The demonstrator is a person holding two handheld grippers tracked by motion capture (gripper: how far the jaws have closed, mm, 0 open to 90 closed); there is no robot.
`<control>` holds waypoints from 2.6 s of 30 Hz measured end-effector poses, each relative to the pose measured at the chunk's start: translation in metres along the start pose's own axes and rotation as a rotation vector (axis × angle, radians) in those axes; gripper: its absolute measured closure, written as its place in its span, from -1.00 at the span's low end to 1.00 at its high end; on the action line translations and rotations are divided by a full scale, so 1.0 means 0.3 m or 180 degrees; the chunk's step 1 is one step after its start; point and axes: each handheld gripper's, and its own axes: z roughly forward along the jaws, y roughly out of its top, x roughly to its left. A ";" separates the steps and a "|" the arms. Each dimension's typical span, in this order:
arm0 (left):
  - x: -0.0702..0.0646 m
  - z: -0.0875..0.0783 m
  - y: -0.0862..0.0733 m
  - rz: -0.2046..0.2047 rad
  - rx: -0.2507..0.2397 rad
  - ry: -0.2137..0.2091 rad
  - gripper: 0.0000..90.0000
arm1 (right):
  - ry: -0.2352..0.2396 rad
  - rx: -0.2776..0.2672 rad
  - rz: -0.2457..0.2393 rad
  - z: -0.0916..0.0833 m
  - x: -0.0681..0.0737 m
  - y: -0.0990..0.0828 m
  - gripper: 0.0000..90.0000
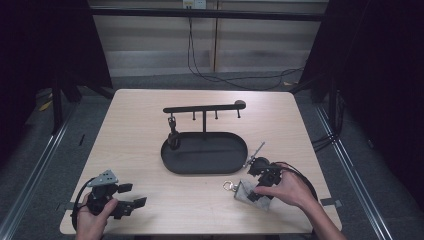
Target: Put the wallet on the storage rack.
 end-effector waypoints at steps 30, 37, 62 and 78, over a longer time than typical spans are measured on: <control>0.001 0.016 0.001 0.0009 0.0061 -0.0055 -0.56 | -0.0084 0.0357 -0.0306 0.078 0.032 0.029 -0.44; 0.002 0.013 0.001 0.0010 0.0060 -0.0046 -0.56 | -0.0105 0.0390 -0.0337 0.081 0.033 0.037 -0.44; 0.002 0.018 0.004 0.0027 0.0097 0.0001 -0.56 | -0.0059 0.0332 -0.0101 0.017 0.016 0.058 -0.27; 0.002 0.022 0.007 0.0027 0.0149 -0.0035 -0.57 | -0.0077 0.0317 -0.0053 -0.048 0.018 0.079 -0.27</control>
